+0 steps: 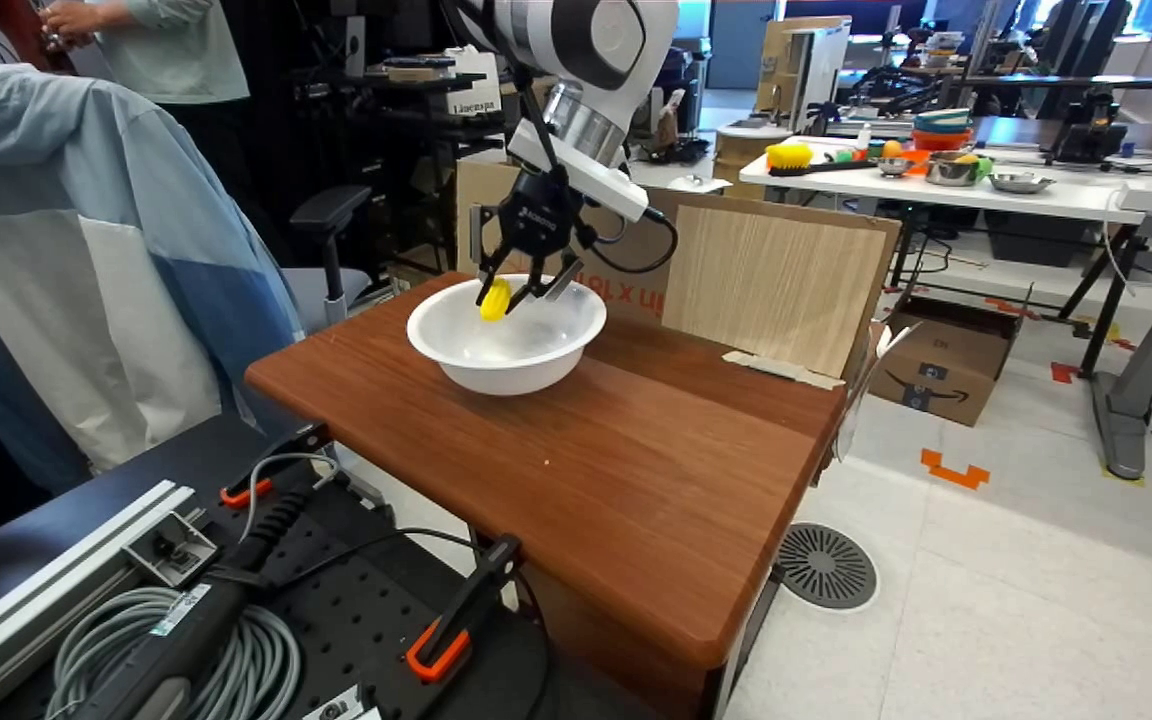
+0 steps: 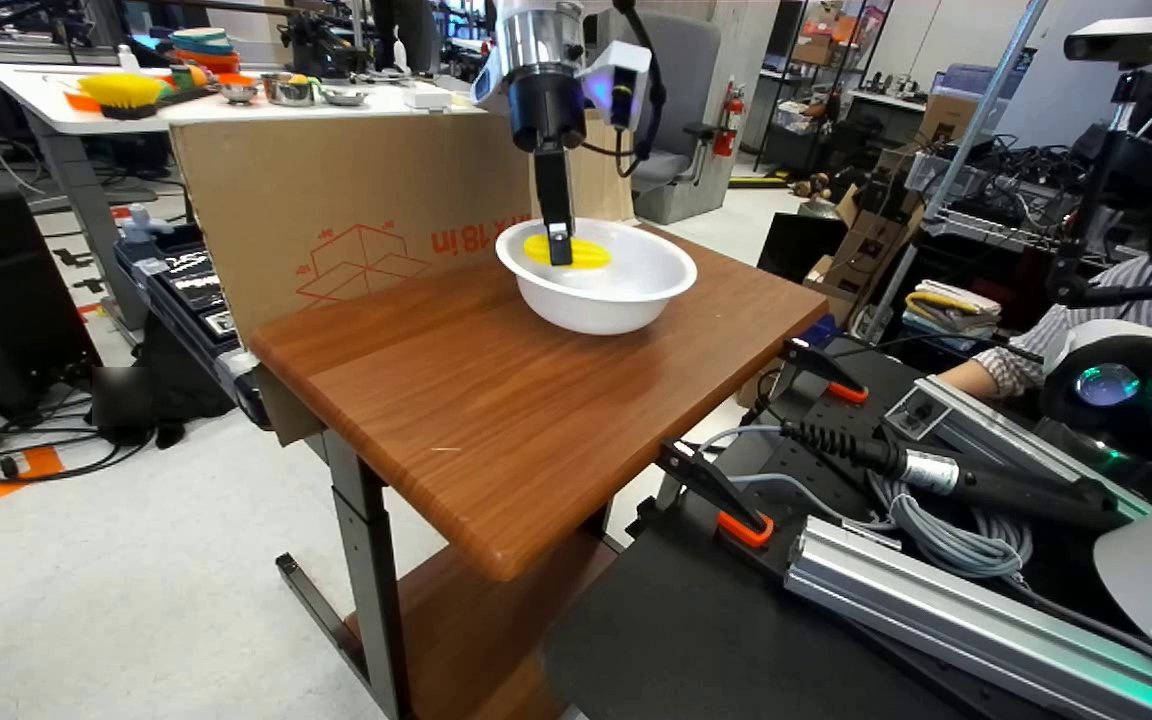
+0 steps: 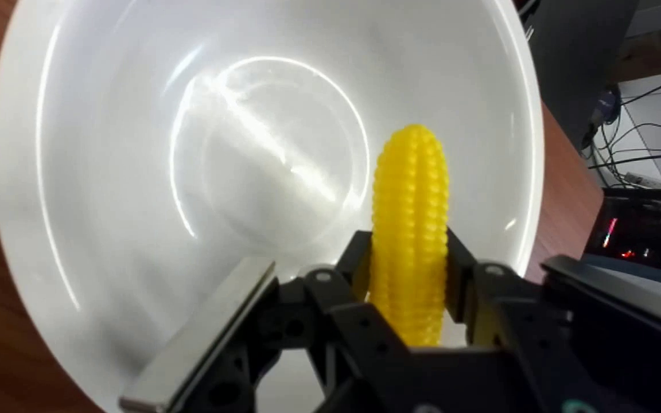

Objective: Put the plastic corn in the white basin

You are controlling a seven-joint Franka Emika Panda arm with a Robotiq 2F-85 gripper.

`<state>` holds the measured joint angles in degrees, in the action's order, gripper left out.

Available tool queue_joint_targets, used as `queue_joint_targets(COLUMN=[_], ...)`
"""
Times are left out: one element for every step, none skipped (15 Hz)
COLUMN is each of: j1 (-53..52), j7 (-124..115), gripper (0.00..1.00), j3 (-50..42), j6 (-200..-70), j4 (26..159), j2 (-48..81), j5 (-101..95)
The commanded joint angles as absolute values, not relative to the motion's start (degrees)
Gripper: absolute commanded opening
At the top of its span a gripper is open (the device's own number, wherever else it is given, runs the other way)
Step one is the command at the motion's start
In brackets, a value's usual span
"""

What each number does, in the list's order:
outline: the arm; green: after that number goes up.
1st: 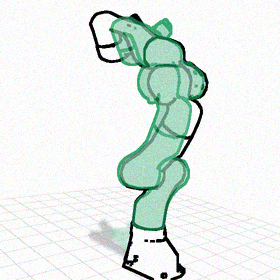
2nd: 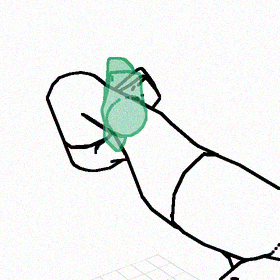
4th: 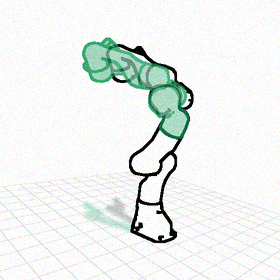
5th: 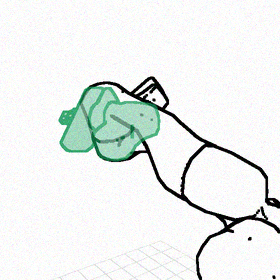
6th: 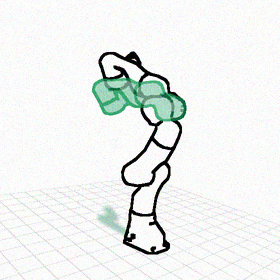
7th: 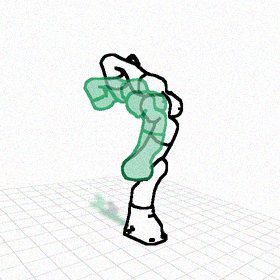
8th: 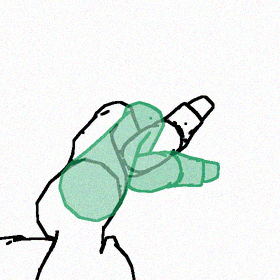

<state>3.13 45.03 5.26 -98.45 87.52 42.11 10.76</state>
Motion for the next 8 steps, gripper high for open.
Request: queue_joint_targets(j1=[5.0, 5.3, 5.5, 5.7, 5.8, 6.0, 6.0, 5.8], j7=[43.1, 43.4, 43.6, 44.1, 44.4, 44.7, 45.3, 44.5], gripper=[0.58, 0.64, 0.72, 0.79, 0.87, 0.94, 1.00, 1.00], j3=[6.9, 7.2, 7.4, 7.8, 8.1, 8.5, 8.9, 8.9], j6=[-93.3, -93.2, -93.0, -93.2, -93.2, -91.9, -90.1, -86.5], j4=[80.7, 80.9, 81.1, 82.1, 82.9, 84.6, 86.7, 88.7], j2=[45.3, 44.4, 43.5, 41.8, 40.5, 38.2, 35.7, 33.2], j5=[12.5, 12.7, 12.9, 13.3, 13.5, 13.7, 13.7, 13.7])
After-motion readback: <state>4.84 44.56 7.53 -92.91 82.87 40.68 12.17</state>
